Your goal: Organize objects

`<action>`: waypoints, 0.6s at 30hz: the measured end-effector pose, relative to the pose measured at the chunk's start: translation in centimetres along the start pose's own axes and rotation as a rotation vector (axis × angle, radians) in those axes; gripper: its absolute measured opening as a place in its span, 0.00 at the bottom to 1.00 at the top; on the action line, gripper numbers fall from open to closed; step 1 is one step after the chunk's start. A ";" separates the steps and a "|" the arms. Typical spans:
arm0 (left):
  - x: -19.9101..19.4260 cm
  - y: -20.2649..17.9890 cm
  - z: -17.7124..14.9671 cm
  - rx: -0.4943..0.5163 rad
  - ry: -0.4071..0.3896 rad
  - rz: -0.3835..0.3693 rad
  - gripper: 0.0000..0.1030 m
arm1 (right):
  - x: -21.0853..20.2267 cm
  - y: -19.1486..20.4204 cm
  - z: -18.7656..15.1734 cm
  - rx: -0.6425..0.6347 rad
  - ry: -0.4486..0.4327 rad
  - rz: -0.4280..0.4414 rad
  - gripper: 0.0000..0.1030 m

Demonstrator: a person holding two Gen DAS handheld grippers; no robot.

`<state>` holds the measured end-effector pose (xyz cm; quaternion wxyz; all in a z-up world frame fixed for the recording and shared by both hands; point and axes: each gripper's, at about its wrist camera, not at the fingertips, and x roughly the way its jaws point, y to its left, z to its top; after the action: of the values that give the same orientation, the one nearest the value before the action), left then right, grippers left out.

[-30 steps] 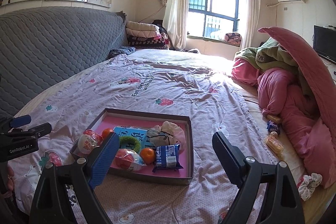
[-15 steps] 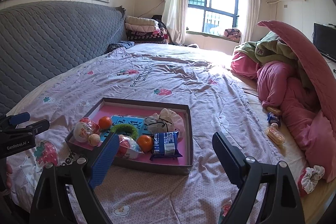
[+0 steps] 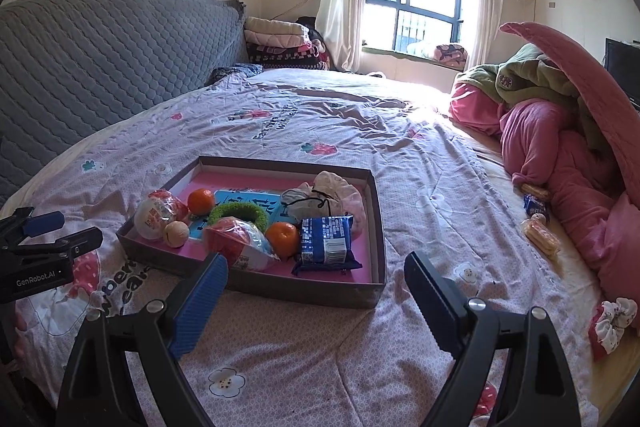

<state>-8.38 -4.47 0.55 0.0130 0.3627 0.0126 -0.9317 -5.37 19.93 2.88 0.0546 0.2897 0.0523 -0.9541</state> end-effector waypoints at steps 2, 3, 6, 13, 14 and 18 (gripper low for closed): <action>0.4 -0.1 -0.3 0.006 0.005 0.000 0.77 | 0.3 0.0 -0.4 -0.001 0.004 0.001 0.87; 0.6 -0.2 -0.4 0.009 0.010 0.002 0.77 | 0.4 0.0 -0.5 0.000 0.004 0.001 0.87; 1.0 -0.4 -0.7 0.014 0.015 0.003 0.77 | 0.9 0.1 -0.9 0.001 0.013 0.004 0.87; 2.2 -0.4 -1.4 0.010 0.026 0.001 0.77 | 2.3 0.1 -2.3 0.004 0.046 0.014 0.87; 2.4 -0.3 -1.5 0.009 0.028 -0.002 0.77 | 2.5 0.0 -2.5 0.003 0.050 0.014 0.87; 3.2 -0.5 -2.1 0.014 0.035 -0.007 0.77 | 3.2 0.0 -3.3 0.004 0.067 0.016 0.87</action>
<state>-9.35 -3.99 -3.12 0.0070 0.3789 0.0076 -0.9254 -6.21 20.09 -1.64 0.0599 0.3220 0.0498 -0.9435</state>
